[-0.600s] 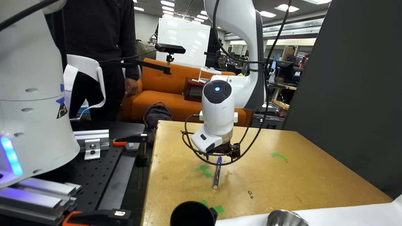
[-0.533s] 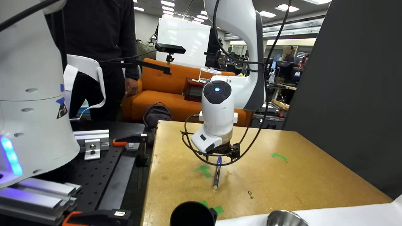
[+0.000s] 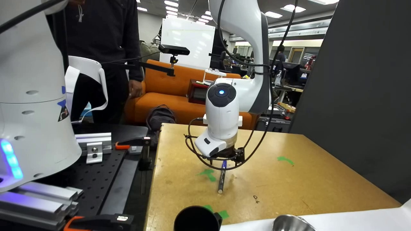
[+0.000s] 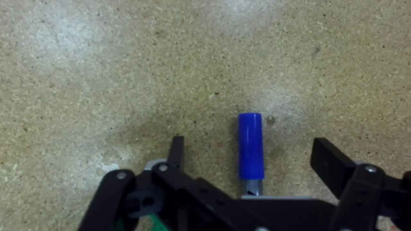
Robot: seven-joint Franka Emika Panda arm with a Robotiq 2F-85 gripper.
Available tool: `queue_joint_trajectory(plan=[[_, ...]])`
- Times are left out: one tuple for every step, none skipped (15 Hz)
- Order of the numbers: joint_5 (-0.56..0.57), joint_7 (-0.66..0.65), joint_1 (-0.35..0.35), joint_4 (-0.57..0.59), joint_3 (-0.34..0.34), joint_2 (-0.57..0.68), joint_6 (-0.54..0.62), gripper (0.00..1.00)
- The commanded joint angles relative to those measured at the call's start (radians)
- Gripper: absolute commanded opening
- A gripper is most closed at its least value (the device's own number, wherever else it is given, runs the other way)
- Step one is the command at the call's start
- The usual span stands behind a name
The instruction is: Remove the marker from the cup and put it on the table
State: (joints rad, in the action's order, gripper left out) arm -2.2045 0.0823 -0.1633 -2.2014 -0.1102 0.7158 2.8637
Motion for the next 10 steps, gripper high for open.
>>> queue_joint_trajectory(plan=[[-0.004, 0.006, 0.000, -0.012, 0.000, -0.012, 0.003, 1.00], [-0.049, 0.040, -0.023, -0.006, 0.024, -0.027, 0.019, 1.00], [-0.064, 0.058, -0.030, -0.010, 0.038, -0.042, 0.026, 1.00], [-0.093, 0.089, -0.048, 0.000, 0.062, -0.049, 0.041, 1.00], [-0.116, 0.115, -0.063, 0.001, 0.084, -0.065, 0.058, 1.00], [-0.140, 0.143, -0.079, 0.002, 0.107, -0.083, 0.079, 1.00], [-0.165, 0.170, -0.103, 0.006, 0.131, -0.098, 0.112, 1.00], [-0.175, 0.186, -0.118, 0.004, 0.146, -0.115, 0.146, 1.00], [-0.180, 0.194, -0.133, 0.004, 0.157, -0.130, 0.190, 1.00], [-0.180, 0.196, -0.147, 0.003, 0.166, -0.147, 0.234, 1.00]])
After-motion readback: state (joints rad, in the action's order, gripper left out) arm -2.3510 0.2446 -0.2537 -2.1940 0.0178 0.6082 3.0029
